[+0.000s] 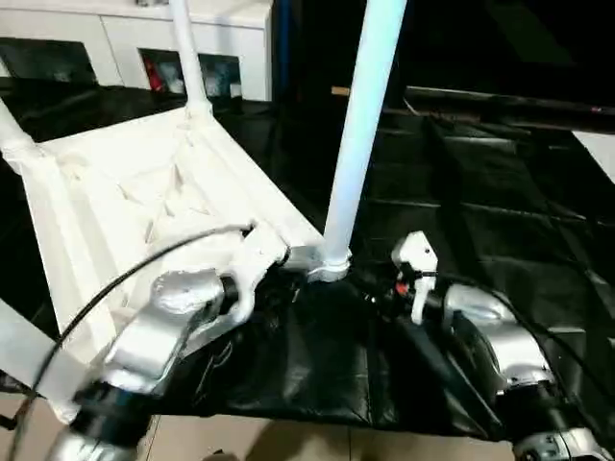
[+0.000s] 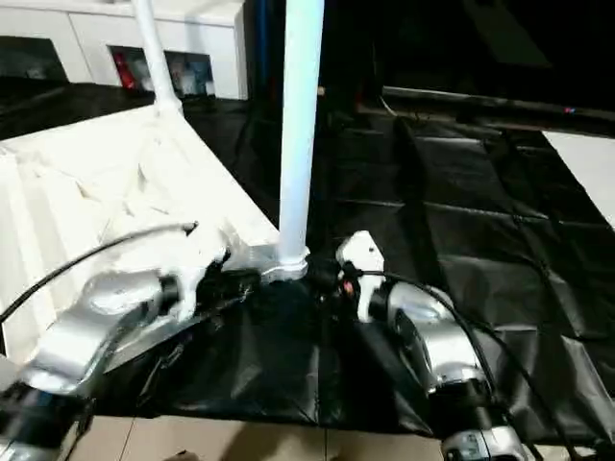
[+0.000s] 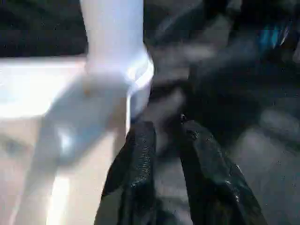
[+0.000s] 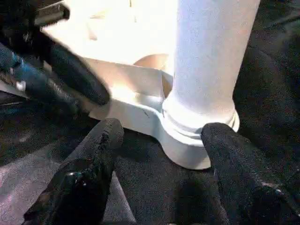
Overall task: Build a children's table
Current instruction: Rotate leg to tighten
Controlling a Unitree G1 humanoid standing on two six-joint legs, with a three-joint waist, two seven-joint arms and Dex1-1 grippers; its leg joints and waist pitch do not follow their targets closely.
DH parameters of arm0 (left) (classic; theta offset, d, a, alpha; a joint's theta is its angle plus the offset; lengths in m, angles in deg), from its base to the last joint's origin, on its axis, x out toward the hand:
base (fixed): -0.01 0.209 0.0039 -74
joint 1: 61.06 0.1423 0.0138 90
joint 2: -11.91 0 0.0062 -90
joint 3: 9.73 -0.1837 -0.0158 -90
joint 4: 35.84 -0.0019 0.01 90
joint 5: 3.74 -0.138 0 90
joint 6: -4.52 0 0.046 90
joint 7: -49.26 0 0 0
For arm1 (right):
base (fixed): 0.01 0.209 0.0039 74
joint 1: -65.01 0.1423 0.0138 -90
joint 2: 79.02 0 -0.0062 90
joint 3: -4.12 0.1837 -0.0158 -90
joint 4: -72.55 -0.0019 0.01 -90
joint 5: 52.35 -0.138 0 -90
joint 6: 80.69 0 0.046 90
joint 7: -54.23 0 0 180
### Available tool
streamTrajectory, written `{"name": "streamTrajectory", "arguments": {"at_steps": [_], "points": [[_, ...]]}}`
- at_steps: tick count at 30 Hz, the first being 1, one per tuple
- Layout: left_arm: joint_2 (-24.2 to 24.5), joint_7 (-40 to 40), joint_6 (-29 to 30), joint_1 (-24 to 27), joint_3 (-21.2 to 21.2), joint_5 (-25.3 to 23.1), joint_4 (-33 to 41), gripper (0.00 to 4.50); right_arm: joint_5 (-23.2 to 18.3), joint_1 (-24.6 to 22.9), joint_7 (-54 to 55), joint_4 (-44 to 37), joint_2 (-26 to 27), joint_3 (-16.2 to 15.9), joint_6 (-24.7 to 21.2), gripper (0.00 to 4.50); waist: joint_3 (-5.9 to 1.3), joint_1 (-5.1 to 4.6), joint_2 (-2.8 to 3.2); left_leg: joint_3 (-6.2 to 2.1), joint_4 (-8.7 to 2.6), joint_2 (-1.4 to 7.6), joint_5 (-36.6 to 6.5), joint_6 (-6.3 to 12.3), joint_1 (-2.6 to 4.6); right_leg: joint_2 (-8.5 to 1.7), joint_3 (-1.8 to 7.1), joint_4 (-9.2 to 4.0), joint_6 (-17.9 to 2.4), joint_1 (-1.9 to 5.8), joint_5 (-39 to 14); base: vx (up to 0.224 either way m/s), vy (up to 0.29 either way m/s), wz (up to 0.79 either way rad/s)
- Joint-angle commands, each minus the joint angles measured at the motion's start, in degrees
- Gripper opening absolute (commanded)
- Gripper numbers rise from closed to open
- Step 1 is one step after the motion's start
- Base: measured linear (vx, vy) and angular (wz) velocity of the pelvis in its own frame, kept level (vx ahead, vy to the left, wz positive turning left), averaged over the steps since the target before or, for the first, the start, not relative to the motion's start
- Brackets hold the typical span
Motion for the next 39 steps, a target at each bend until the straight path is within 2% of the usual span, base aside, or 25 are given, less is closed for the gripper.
{"name": "streamTrajectory", "arguments": {"at_steps": [1,2,3,4,6,9,12,14,16,17,18,21,31,39], "points": [[2.24,-1.55,-1.03,0.66,-1.51,-2.29,0.17,1.34,-0.83,-0.26,-0.71,-1.11,-0.27,-0.46,-0.86,3.13,-3.34,0.26,0.29,0.04,-3.25,1.20,-4.74,4.11,-0.62,-3.70,3.39,-4.18,-10.77,3.85,-5.03,0.000,0.000,0.00],[2.95,-2.03,-1.19,0.83,-1.70,-2.34,0.24,1.34,-0.98,-0.31,-0.97,-1.15,-0.21,-0.60,-0.92,3.13,-3.35,0.36,0.09,0.04,-3.25,1.19,-4.65,3.97,-0.54,-3.78,3.38,-4.20,-10.70,3.83,-5.37,0.000,0.000,0.00],[3.33,-2.60,-1.06,1.00,-1.40,-1.72,0.53,1.34,-1.10,-0.41,-1.42,-1.29,-0.16,-0.85,-0.86,3.13,-3.32,0.35,0.22,0.00,-3.28,1.22,-4.70,3.87,-0.59,-3.78,3.38,-4.13,-10.76,3.80,-5.39,0.000,0.000,0.00],[3.77,-3.58,-1.12,1.32,-0.76,-0.27,1.44,1.57,-1.10,-0.52,-1.74,-1.41,-0.11,-1.16,-0.77,3.13,-3.33,0.37,0.08,0.03,-3.29,1.25,-4.83,3.56,-0.58,-3.86,3.38,-4.09,-11.02,3.79,-5.27,0.000,0.000,0.00],[3.98,-4.17,-1.16,1.52,-0.29,0.74,2.08,1.57,-1.06,-0.57,-1.89,-1.46,-0.08,-1.35,-0.69,3.13,-3.38,0.36,0.13,0.07,-3.23,1.22,-4.80,3.41,-0.56,-3.80,3.40,-4.00,-11.18,3.77,-4.65,0.000,0.000,0.00],[8.50,-10.85,1.71,3.71,-0.59,5.07,6.47,1.77,-1.24,-0.09,-1.85,-0.90,0.25,-1.44,-0.39,3.13,-3.50,0.46,0.22,-0.01,-3.26,1.25,-3.70,3.33,-0.62,-3.86,3.40,-3.56,-12.05,3.82,-2.70,0.000,0.000,0.00],[11.24,-12.84,2.24,4.42,-1.99,4.31,6.72,1.77,-1.34,0.18,-1.87,-0.70,0.44,-1.45,-0.21,3.13,-3.29,0.29,0.37,0.14,-3.25,1.07,-4.34,3.53,-0.49,-3.54,3.40,-3.69,-11.97,3.60,-3.27,0.000,0.000,0.00],[12.79,-12.77,0.86,4.14,-2.95,2.15,5.26,1.77,-1.44,0.28,-1.88,-0.76,0.53,-1.53,-0.05,3.13,-3.22,0.44,0.62,0.07,-3.37,1.22,-5.47,2.95,-0.30,-3.65,3.37,-3.96,-11.67,3.50,-4.84,0.000,0.000,0.00],[12.33,-9.54,-0.97,2.83,-2.01,-0.18,2.06,1.77,-1.67,0.21,-1.83,-1.10,0.58,-1.68,-0.14,3.13,-3.20,0.43,0.78,0.08,-3.36,1.12,-6.14,2.66,-0.32,-3.53,3.39,-4.05,-11.11,3.51,-5.60,0.000,0.000,0.00],[12.04,-8.42,-1.38,2.34,-1.49,-0.61,1.10,1.77,-1.77,0.16,-1.81,-1.22,0.55,-1.76,-0.17,3.13,-3.31,0.69,0.78,0.02,-3.29,1.15,-6.14,2.28,-0.17,-3.80,3.45,-3.99,-11.06,3.57,-5.71,0.000,0.000,0.00],[12.11,-7.99,-1.62,2.00,-1.12,-0.78,0.68,1.77,-1.83,0.03,-1.83,-1.38,0.52,-1.80,-0.16,3.13,-3.23,0.55,0.69,0.06,-3.39,1.17,-6.29,2.15,-0.39,-3.70,3.45,-4.04,-11.03,3.65,-5.89,0.000,0.000,0.00],[13.52,-6.76,-1.63,1.05,0.50,-0.35,0.45,1.77,-2.01,-0.57,-1.97,-2.01,0.42,-1.86,-0.04,3.13,-3.31,0.81,0.72,-0.04,-3.37,1.11,-7.15,1.54,-0.42,-3.78,3.41,-4.06,-10.49,3.74,-7.07,0.000,0.000,0.00],[15.72,-1.58,-5.76,-0.78,2.45,-4.08,-4.61,1.77,-2.15,-0.64,-0.98,-1.78,1.33,-1.98,0.57,3.13,-3.43,0.93,0.73,-0.15,-3.32,1.08,-6.76,1.62,-0.40,-3.66,3.33,-3.91,-10.50,3.59,-6.16,0.000,0.000,0.00],[11.03,6.63,-9.62,-0.75,5.95,-3.75,-6.10,1.77,-2.25,-1.31,-0.37,-2.48,2.09,-2.42,0.66,3.13,-3.60,1.20,0.90,-0.17,-3.18,1.12,-6.45,1.32,-0.45,-3.74,3.34,-3.78,-10.96,3.70,-4.48,0.000,0.000,0.00]]}}
